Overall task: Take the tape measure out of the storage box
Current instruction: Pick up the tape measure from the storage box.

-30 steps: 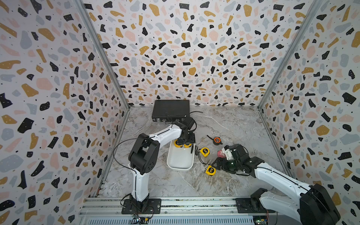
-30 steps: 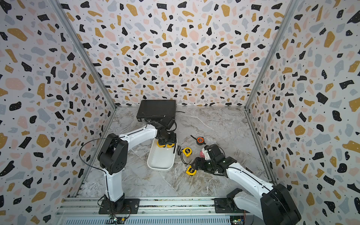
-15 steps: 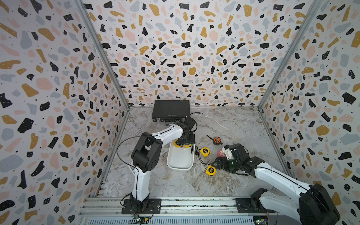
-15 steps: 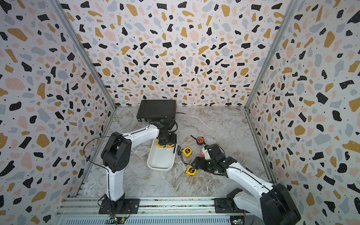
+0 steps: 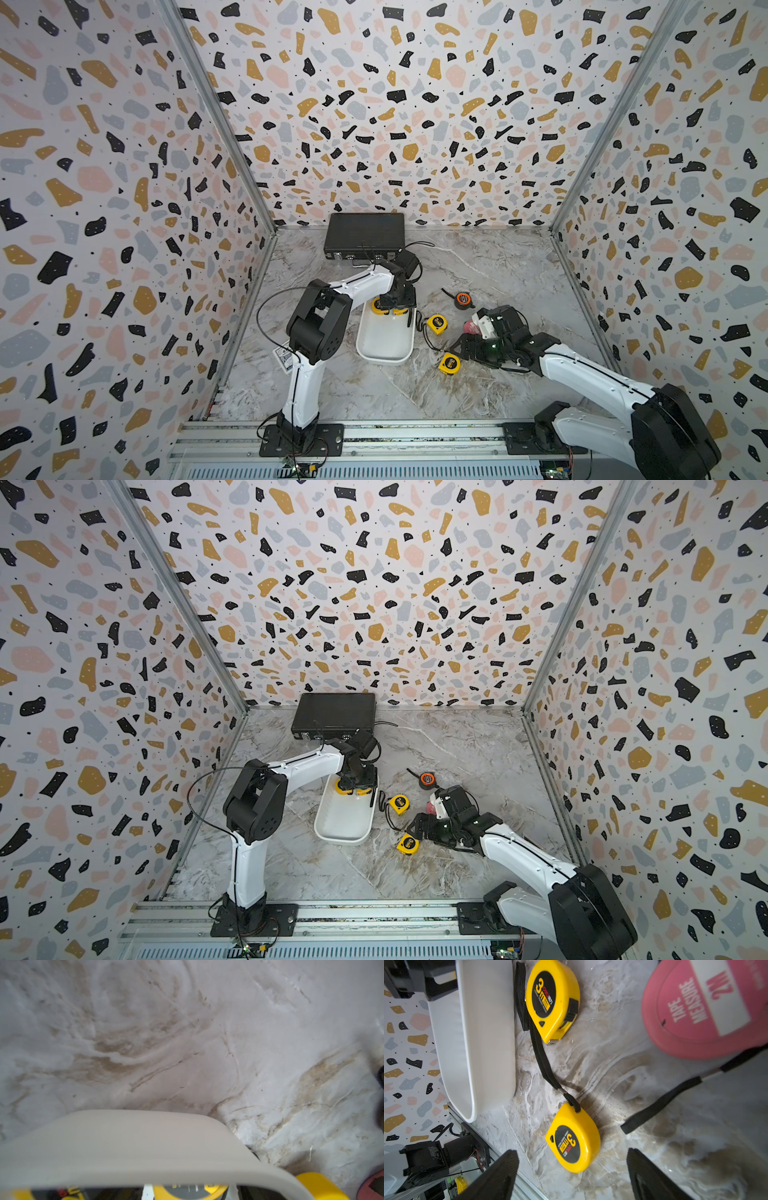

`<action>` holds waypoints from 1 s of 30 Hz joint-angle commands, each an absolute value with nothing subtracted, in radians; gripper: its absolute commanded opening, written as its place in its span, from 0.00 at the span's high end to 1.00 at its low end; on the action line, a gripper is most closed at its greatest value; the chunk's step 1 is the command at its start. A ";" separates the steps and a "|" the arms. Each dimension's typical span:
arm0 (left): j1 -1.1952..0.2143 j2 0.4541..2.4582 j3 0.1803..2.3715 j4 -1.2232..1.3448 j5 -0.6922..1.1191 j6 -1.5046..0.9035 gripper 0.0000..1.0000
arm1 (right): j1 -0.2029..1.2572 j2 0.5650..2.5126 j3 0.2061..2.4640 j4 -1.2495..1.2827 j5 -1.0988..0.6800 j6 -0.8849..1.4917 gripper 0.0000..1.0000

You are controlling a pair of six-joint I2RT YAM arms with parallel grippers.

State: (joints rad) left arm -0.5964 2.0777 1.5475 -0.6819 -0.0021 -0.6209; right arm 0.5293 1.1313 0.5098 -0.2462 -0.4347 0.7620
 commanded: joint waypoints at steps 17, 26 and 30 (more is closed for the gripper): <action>-0.599 2.135 1.604 -0.715 -0.009 -0.627 0.51 | 0.523 1.144 0.509 -0.212 -0.453 0.765 0.15; -0.601 2.065 1.589 -0.733 -0.030 -0.646 0.84 | 0.523 1.132 0.517 -0.216 -0.454 0.762 0.15; -0.610 2.009 1.573 -0.746 -0.044 -0.656 0.86 | 0.525 1.124 0.528 -0.222 -0.456 0.759 0.15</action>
